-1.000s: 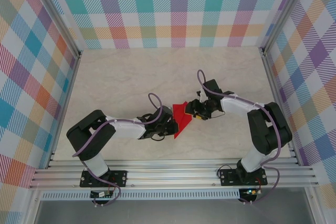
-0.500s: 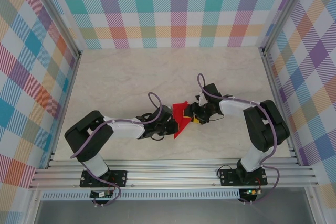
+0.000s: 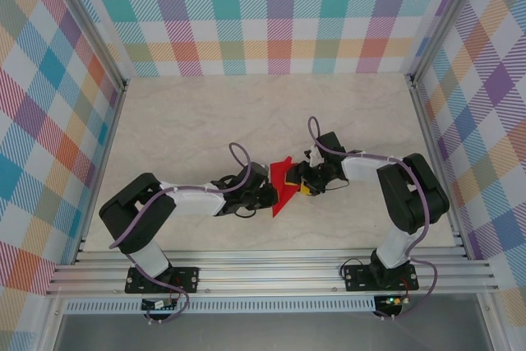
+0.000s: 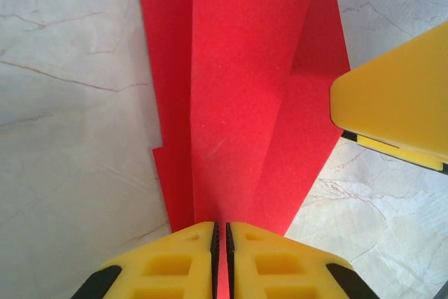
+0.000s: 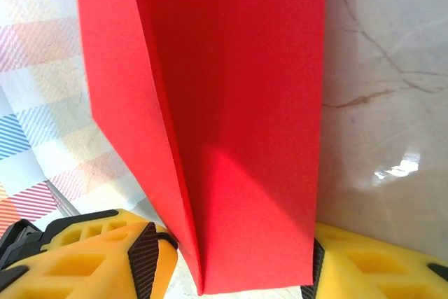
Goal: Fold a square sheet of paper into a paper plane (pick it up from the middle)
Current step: Turn over the paper at the center of the table.
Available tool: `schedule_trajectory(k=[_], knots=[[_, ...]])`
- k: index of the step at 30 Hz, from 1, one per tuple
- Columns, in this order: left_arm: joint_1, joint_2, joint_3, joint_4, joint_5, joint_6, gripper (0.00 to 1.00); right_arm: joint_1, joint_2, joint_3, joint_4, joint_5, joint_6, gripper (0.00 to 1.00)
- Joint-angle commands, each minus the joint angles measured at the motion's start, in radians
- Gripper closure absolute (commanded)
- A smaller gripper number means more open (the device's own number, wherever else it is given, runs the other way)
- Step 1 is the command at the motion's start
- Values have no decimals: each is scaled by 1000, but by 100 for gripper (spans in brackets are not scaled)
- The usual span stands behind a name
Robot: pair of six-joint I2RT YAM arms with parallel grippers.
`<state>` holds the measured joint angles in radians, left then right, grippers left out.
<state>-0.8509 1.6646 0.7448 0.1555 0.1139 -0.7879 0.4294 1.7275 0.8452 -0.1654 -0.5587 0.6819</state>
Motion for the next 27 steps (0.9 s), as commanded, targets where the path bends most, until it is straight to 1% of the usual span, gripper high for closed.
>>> schedule_trajectory(k=[1,18,27], knots=[[15,-24,-5,-14,-4,19,86,6,20,-7,28,-34,10,44],[18,23,-19,9,0,5,86,27,23,6,74,-64,18,47],[17,26,-21,18,7,2,87,46,47,33,70,-58,2,47]])
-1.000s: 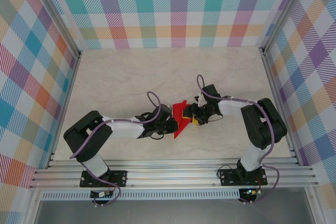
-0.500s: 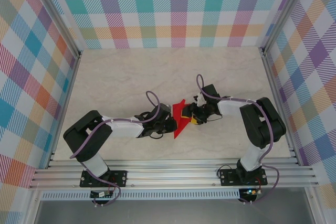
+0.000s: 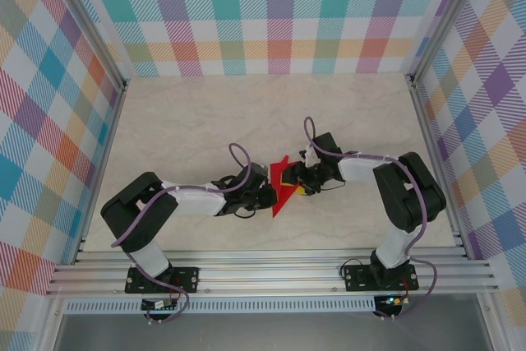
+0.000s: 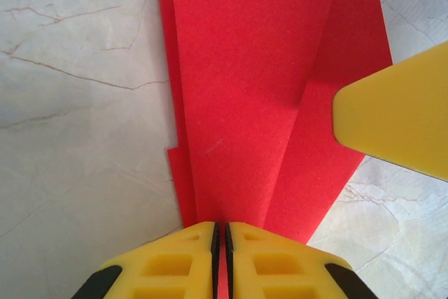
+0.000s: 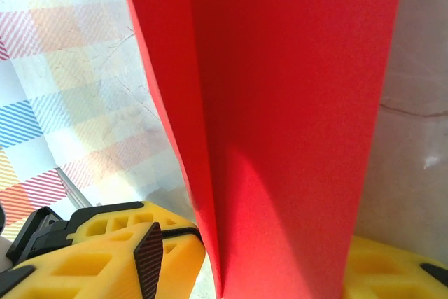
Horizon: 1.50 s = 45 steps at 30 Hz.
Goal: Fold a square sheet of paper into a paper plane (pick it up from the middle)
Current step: Turn over the paper at the center of the table.
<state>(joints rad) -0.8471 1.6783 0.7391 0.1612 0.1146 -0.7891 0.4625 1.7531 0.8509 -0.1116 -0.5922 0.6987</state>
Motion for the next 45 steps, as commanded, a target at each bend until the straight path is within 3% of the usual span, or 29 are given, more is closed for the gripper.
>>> schedule_trajectory(k=[1,15,29,34,39,45], knots=[[14,12,-17,12,7,2,87,17,24,31,14,-22,-18,48],[14,9,-26,31,16,-4,87,48,61,56,5,9,-30,65],[14,8,-24,29,17,-6,86,65,84,73,-1,18,-39,75],[14,-11,-32,29,11,-9,86,67,79,78,-12,19,-41,84],[13,-66,-54,28,-24,-19,86,69,37,93,-71,55,-60,88],[13,-206,-93,-42,-125,-28,83,69,-52,121,-226,182,-125,89]])
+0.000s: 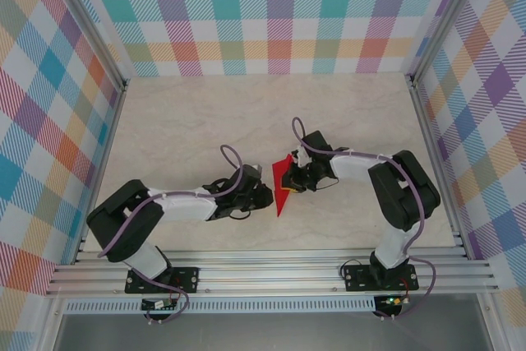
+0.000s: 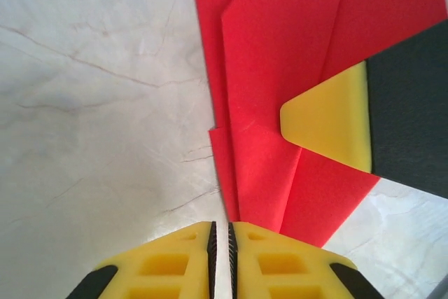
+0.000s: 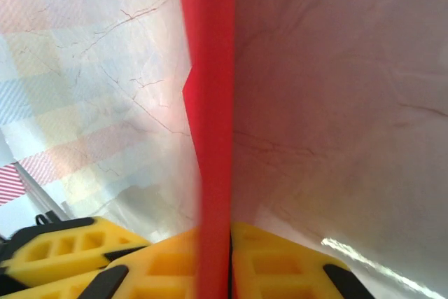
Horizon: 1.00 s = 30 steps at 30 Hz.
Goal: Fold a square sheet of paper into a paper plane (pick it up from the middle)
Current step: Turn over the paper at the center of the table.
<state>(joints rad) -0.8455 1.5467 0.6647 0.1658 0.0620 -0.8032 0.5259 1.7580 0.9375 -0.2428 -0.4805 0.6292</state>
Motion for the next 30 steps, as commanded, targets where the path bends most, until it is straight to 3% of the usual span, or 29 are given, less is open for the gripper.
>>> schedule_trajectory(k=[1,6,13,16,26,30], knots=[[12,-102,-25,-62,-96,-15,83,6,-69,43,-130,99,-69,89],[12,-224,-69,-151,-215,-38,79,8,-117,94,-328,287,-126,89],[19,-393,-155,-235,-349,-108,71,93,-91,271,-742,827,-147,89],[24,-458,-179,-278,-401,-135,65,139,-36,338,-848,956,-117,88],[27,-696,-237,-429,-548,-220,51,311,243,515,-924,972,-21,86],[27,-779,-255,-493,-562,-226,49,377,359,619,-946,914,12,82]])
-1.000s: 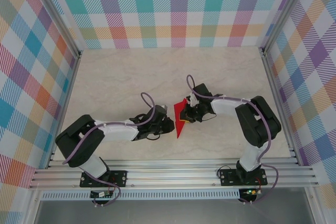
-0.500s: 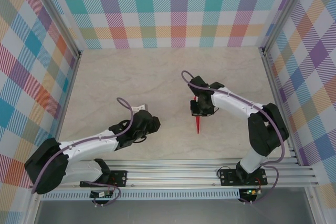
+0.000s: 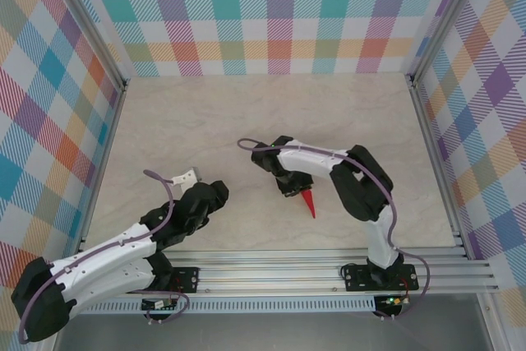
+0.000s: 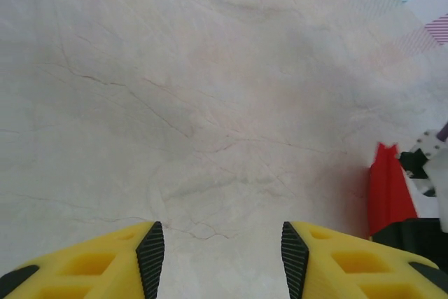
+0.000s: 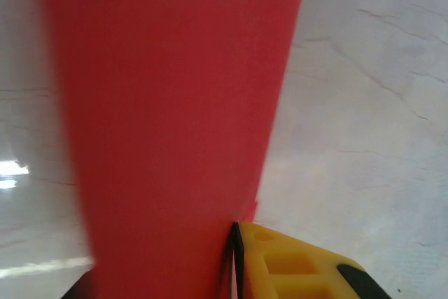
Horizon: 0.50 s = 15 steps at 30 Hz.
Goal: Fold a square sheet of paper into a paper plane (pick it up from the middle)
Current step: Turn over the paper at the center of the table.
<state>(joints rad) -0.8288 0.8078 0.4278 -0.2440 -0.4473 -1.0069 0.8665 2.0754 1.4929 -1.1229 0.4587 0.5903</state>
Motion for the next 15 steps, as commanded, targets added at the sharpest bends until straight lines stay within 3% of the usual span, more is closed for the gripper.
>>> schedule_trajectory(k=[1,6,15], knots=[[10,-57,-21,-95,-56,-25,49,51,57,79,-62,-43,57,80],[10,-106,-40,-109,-59,-33,46,74,82,102,1,-177,45,71],[11,-56,-27,-60,-11,4,43,74,-171,-37,169,-315,-63,28]])
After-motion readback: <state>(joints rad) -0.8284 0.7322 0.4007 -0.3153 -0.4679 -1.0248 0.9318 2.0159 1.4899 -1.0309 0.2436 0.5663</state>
